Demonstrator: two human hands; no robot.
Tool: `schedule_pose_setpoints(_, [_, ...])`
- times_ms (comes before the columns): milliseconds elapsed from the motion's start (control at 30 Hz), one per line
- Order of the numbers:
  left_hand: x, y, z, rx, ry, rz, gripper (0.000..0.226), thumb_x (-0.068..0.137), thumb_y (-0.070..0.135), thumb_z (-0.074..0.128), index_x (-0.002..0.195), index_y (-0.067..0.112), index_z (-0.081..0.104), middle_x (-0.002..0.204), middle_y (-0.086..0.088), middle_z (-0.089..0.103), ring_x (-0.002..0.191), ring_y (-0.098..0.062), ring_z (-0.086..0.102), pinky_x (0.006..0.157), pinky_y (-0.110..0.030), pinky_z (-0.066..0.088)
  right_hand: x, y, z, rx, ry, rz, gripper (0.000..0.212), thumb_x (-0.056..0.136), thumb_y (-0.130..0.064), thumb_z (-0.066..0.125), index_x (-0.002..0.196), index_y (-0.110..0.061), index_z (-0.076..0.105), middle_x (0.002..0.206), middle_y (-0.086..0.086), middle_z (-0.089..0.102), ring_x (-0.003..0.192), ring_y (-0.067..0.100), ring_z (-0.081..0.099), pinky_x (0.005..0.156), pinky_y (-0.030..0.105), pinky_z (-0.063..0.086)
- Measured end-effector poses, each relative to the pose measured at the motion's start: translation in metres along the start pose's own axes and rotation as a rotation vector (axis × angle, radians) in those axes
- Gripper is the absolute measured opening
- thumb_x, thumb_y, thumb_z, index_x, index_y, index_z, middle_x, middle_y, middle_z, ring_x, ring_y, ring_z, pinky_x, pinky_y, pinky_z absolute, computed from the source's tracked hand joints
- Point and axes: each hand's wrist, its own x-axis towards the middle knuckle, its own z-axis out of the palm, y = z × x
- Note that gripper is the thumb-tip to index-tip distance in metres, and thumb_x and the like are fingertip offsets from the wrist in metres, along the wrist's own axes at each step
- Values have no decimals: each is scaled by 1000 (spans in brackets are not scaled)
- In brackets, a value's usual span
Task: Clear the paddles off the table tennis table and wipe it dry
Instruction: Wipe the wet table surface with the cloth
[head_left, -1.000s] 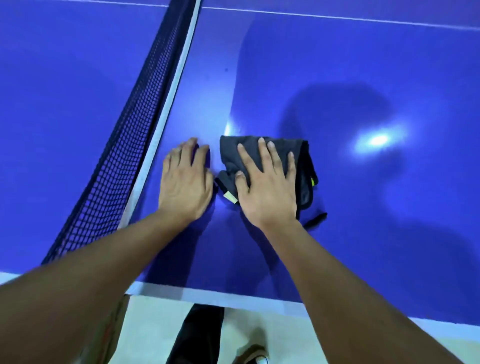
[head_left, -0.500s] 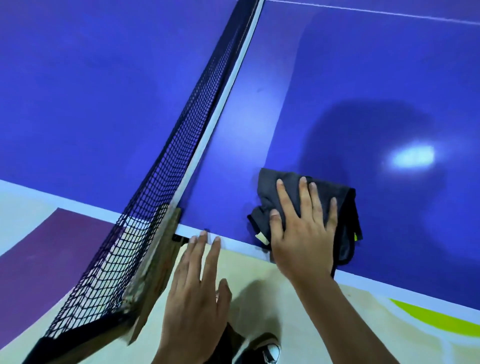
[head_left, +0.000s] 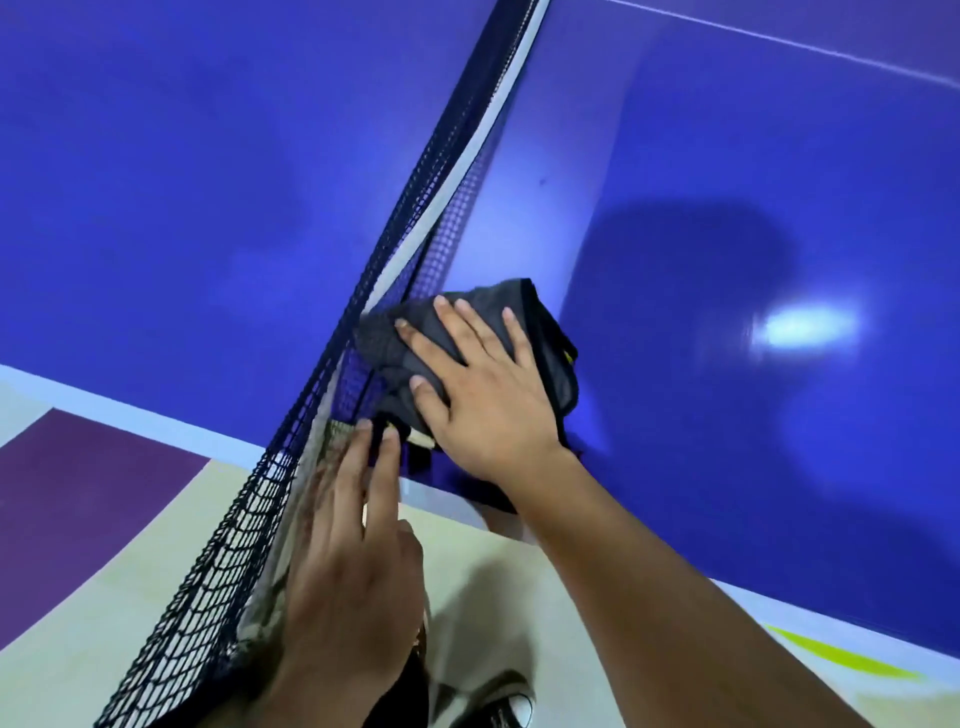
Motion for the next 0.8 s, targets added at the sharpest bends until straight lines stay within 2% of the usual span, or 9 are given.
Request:
schedule_pose_setpoints(67, [9, 0, -1, 21, -21, -20, 68, 85, 10, 47, 152, 5, 40, 158, -17, 37, 148, -33, 35, 122, -43, 23, 23, 15, -3, 1, 28, 145, 57, 103, -51, 28, 159, -42, 30, 170, 0, 22, 158, 15, 12, 127, 52, 0])
schedule_pose_setpoints(133, [14, -2, 2, 9, -44, -22, 66, 87, 12, 46, 153, 8, 40, 158, -15, 38, 148, -33, 35, 122, -36, 16, 43, 25, -7, 4, -8, 279, 58, 104, -51, 24, 160, -43, 23, 172, 0, 14, 158, 15, 4, 126, 53, -5])
schedule_pose_setpoints(200, [12, -7, 8, -16, -32, -50, 65, 87, 12, 46, 152, 10, 41, 159, -12, 38, 149, -30, 35, 122, -36, 17, 47, 25, -8, -10, -42, 331, 58, 105, -51, 22, 162, -42, 17, 172, 1, 8, 159, 16, -1, 126, 53, -7])
schedule_pose_setpoints(267, [9, -11, 12, -73, 9, -109, 64, 88, 11, 46, 151, 10, 44, 159, -9, 40, 150, -25, 33, 122, -38, 22, 29, 12, -5, -10, -17, 335, 59, 105, -51, 23, 162, -40, 18, 172, 3, 10, 159, 20, 1, 126, 55, -4])
schedule_pose_setpoints(367, [8, -16, 15, -129, 58, -105, 61, 87, 9, 48, 148, 6, 48, 157, -10, 44, 149, -24, 34, 123, -33, 18, -19, -25, 2, 3, 69, 258, 57, 104, -49, 33, 160, -38, 30, 170, 4, 22, 158, 21, 12, 126, 57, 6])
schedule_pose_setpoints(433, [10, -17, 15, -175, 65, -90, 53, 89, 11, 46, 141, 3, 53, 154, -11, 47, 147, -24, 35, 123, -30, 16, -40, -41, 5, -8, 53, 210, 56, 104, -48, 36, 159, -37, 32, 169, 4, 24, 157, 21, 16, 125, 57, 10])
schedule_pose_setpoints(533, [14, -18, 7, -264, 82, -169, 44, 96, 18, 39, 134, 4, 57, 148, -10, 52, 145, -23, 36, 122, -23, 14, -39, -45, 2, -9, 1, 207, 56, 106, -48, 34, 160, -37, 29, 169, 4, 23, 158, 22, 15, 125, 57, 9])
schedule_pose_setpoints(700, [26, 7, -4, -263, 38, -138, 48, 91, 18, 38, 135, 8, 56, 143, -9, 54, 137, -30, 45, 113, -43, 32, -20, -28, 1, 29, 27, 269, 55, 104, -50, 35, 158, -39, 34, 168, 2, 27, 157, 20, 17, 125, 56, 9])
schedule_pose_setpoints(800, [39, 13, 3, -264, 39, -90, 49, 91, 11, 45, 139, 11, 54, 146, -5, 53, 141, -27, 42, 113, -48, 35, 12, -7, 0, 47, 78, 361, 56, 102, -49, 37, 157, -41, 35, 169, 2, 25, 158, 17, 14, 126, 55, 5])
